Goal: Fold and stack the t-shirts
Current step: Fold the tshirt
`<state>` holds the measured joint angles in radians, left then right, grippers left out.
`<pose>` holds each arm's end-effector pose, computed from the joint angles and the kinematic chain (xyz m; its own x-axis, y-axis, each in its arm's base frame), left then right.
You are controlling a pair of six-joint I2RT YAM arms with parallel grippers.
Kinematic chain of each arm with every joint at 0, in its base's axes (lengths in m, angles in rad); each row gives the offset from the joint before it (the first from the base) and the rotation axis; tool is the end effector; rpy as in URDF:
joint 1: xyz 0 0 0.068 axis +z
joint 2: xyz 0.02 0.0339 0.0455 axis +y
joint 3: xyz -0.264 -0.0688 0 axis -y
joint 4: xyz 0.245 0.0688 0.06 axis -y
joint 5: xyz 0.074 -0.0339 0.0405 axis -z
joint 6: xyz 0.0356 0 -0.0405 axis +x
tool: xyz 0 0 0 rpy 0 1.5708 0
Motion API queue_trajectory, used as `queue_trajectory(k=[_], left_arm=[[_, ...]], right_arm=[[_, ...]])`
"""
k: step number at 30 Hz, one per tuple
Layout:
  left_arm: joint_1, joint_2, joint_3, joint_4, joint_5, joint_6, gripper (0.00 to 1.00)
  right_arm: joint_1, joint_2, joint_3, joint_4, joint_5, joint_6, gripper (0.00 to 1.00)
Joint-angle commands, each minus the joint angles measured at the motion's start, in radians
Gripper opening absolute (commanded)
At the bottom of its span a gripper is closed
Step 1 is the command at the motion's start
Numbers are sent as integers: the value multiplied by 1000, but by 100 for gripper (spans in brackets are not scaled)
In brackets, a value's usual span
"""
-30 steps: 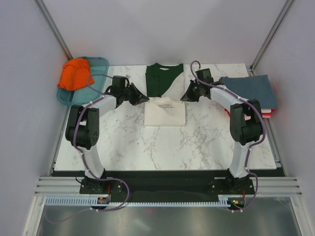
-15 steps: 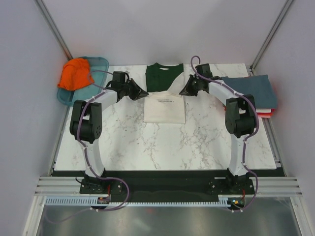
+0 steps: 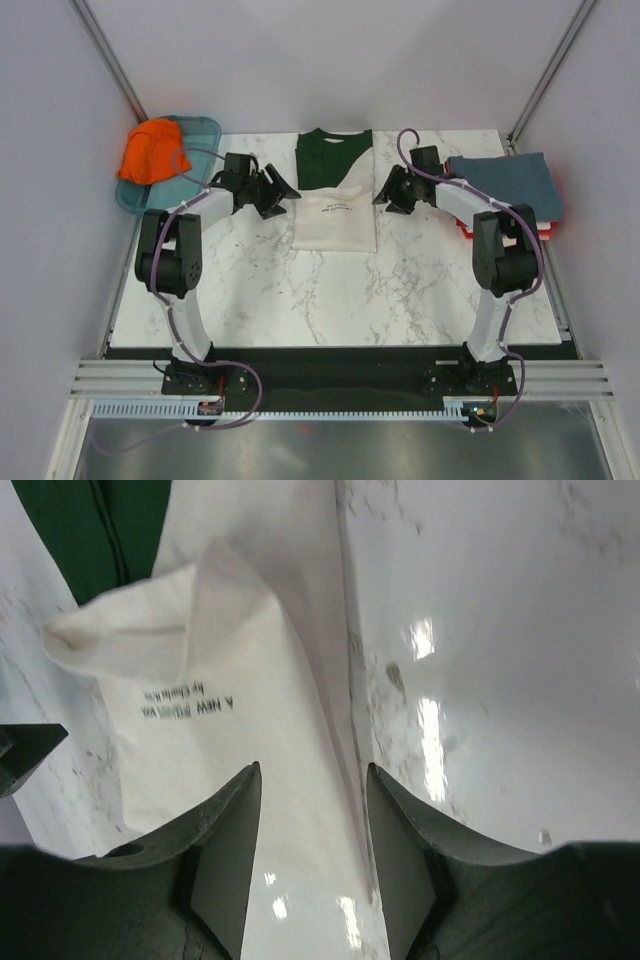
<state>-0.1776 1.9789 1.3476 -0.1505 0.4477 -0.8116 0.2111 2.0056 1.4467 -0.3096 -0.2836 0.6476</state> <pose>0.4237 -0.0917 0.1849 -0.8122 -0.5186 -0.2672 -0.1853 0.6637 -0.7247 0.4288 0.1021 0.1913 -0.8233 0.4159 -0.3863 0.1489 0.8150 0.5601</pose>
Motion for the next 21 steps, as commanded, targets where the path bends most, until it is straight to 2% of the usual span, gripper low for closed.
queue_trajectory(k=[1, 4, 6, 9, 15, 21], left_arm=[[-17, -141, -129, 37, -6, 69, 72], [-31, -196, -241, 89, 8, 74, 68], [-46, -213, -292, 98, 14, 87, 67], [-68, -227, -334, 98, 16, 106, 65], [-77, -239, -390, 100, 5, 123, 52], [-86, -229, -424, 103, -9, 129, 51]], right_arm=[[1, -175, -152, 101, -14, -35, 54], [5, -220, -276, 158, -64, -39, 50], [11, -228, -324, 175, -81, -52, 44], [43, -223, -356, 167, -91, -66, 44], [70, -219, -410, 159, -69, -78, 43], [89, -214, -442, 159, -52, -69, 42]])
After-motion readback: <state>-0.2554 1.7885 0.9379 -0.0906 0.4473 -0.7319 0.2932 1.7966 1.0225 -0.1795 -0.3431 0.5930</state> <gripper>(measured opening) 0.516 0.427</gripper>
